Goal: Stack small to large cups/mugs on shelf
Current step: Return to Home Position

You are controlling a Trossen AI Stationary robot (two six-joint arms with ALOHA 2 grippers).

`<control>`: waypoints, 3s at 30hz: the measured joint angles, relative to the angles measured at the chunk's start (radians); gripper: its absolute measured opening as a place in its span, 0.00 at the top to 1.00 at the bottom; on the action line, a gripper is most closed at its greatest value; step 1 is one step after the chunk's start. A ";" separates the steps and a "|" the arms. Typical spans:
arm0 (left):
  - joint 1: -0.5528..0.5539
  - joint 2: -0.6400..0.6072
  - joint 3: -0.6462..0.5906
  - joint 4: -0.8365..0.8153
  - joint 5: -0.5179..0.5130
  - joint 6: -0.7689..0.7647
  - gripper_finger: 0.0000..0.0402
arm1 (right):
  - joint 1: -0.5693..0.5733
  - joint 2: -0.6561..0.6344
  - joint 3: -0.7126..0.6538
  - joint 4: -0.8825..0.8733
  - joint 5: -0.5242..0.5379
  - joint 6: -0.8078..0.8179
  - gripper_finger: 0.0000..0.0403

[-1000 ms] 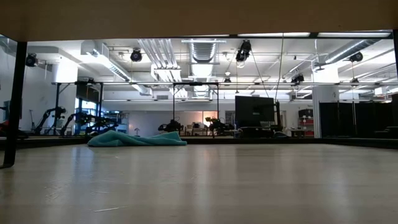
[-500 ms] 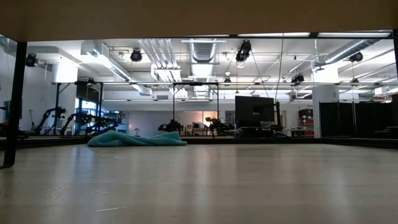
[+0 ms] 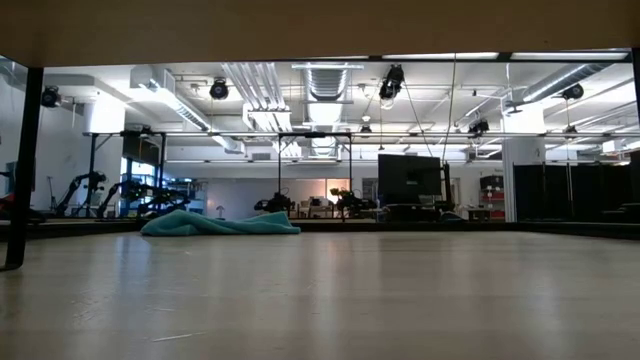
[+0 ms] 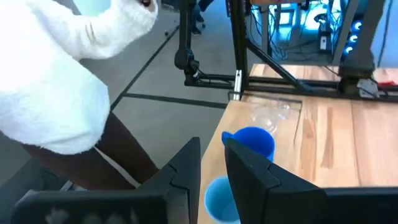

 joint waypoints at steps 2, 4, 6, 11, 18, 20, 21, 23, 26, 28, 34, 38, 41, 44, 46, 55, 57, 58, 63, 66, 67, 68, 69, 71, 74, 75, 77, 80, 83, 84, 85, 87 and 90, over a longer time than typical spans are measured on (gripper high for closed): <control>0.000 -0.015 -0.001 0.010 0.000 -0.001 0.78 | -0.006 -0.019 -0.001 -0.031 0.000 0.026 0.82; 0.000 -0.029 -0.001 0.027 0.000 0.000 0.78 | -0.010 -0.037 -0.006 -0.047 -0.001 0.032 0.82; 0.000 -0.040 -0.001 0.026 -0.015 0.000 0.78 | -0.011 -0.056 -0.010 -0.050 -0.002 0.027 0.81; 0.000 -0.072 -0.005 0.027 -0.052 0.001 0.78 | -0.019 -0.126 -0.013 -0.063 -0.005 0.032 0.81; 0.000 -0.104 -0.041 0.042 -0.087 0.002 0.78 | -0.022 -0.261 -0.038 -0.103 -0.011 0.016 0.83; 0.000 -0.111 -0.067 0.066 -0.087 0.002 0.78 | -0.023 -0.301 -0.065 -0.111 -0.011 0.012 0.83; 0.000 -0.116 -0.082 0.075 -0.087 0.003 0.78 | -0.027 -0.321 -0.084 -0.113 -0.011 0.011 0.82; 0.000 -0.125 -0.108 0.083 -0.089 0.002 0.78 | -0.036 -0.361 -0.131 -0.114 -0.011 0.012 0.82; 0.000 -0.142 -0.153 0.113 -0.121 0.003 0.78 | -0.041 -0.416 -0.214 -0.104 -0.011 0.021 0.81; 0.000 -0.153 -0.188 0.136 -0.142 0.006 0.78 | -0.041 -0.458 -0.279 -0.074 -0.011 0.021 0.81; 0.000 -0.215 -0.297 0.238 -0.162 0.009 0.78 | -0.041 -0.610 -0.496 0.060 -0.011 -0.028 0.83; 0.000 -0.277 -0.374 0.321 -0.180 0.014 0.78 | -0.041 -0.711 -0.638 0.130 -0.011 -0.017 0.83; 0.000 -0.320 -0.439 0.353 -0.198 0.009 0.78 | -0.041 -0.787 -0.749 0.210 -0.011 -0.025 0.82; 0.000 -0.365 -0.511 0.382 -0.212 0.002 0.78 | -0.041 -0.862 -0.856 0.285 -0.009 -0.032 0.81; 0.000 -0.397 -0.564 0.427 -0.214 0.002 0.78 | -0.041 -0.913 -0.930 0.330 -0.006 -0.027 0.81; 0.000 -0.540 -0.805 0.598 -0.215 -0.024 0.78 | -0.041 -1.113 -1.219 0.500 -0.002 -0.012 0.83; 0.000 -0.567 -0.849 0.607 -0.215 -0.046 0.78 | -0.041 -1.153 -1.276 0.541 -0.001 -0.004 0.83; 0.000 -0.581 -0.872 0.608 -0.216 -0.051 0.78 | -0.042 -1.173 -1.308 0.561 -0.002 -0.001 0.83; 0.000 -0.658 -1.003 0.717 -0.216 -0.052 0.78 | -0.041 -1.279 -1.464 0.659 -0.003 0.003 0.81; 0.000 -0.710 -1.082 0.785 -0.215 -0.053 0.78 | -0.041 -1.341 -1.553 0.739 -0.005 0.001 0.81; 0.000 -0.726 -1.108 0.806 -0.209 -0.052 0.78 | -0.041 -1.361 -1.582 0.760 -0.010 -0.004 0.81; 0.000 -0.743 -1.133 0.818 -0.204 -0.051 0.78 | -0.041 -1.378 -1.607 0.778 -0.016 -0.010 0.81; 0.000 -0.759 -1.158 0.828 -0.198 -0.053 0.78 | -0.041 -1.392 -1.631 0.798 -0.025 -0.018 0.81; 0.000 -0.783 -1.202 0.858 -0.187 -0.054 0.78 | -0.041 -1.416 -1.674 0.820 -0.036 -0.030 0.82; 0.000 -0.811 -1.267 0.896 -0.174 -0.054 0.78 | -0.041 -1.439 -1.732 0.859 -0.038 -0.031 0.83; 0.000 -0.818 -1.288 0.922 -0.167 -0.055 0.78 | -0.041 -1.442 -1.749 0.873 -0.037 -0.031 0.83; 0.000 -0.829 -1.326 0.959 -0.158 -0.054 0.78 | -0.041 -1.447 -1.779 0.904 -0.038 -0.032 0.83; 0.000 -0.839 -1.368 0.984 -0.156 -0.062 0.78 | -0.041 -1.453 -1.817 0.942 -0.038 -0.032 0.83; 0.000 -0.844 -1.398 0.990 -0.155 -0.086 0.78 | -0.041 -1.460 -1.861 0.982 -0.038 -0.033 0.81; 0.000 -0.845 -1.408 0.990 -0.155 -0.093 0.78 | -0.041 -1.462 -1.876 0.997 -0.037 -0.034 0.81; 0.000 -0.848 -1.417 0.990 -0.154 -0.101 0.78 | -0.041 -1.464 -1.890 1.011 -0.035 -0.038 0.81; 0.000 -0.849 -1.431 0.995 -0.154 -0.103 0.78 | -0.041 -1.467 -1.920 1.046 -0.031 -0.055 0.81; 0.000 -0.855 -1.451 1.031 -0.153 -0.104 0.78 | -0.041 -1.472 -1.960 1.083 -0.016 -0.114 0.82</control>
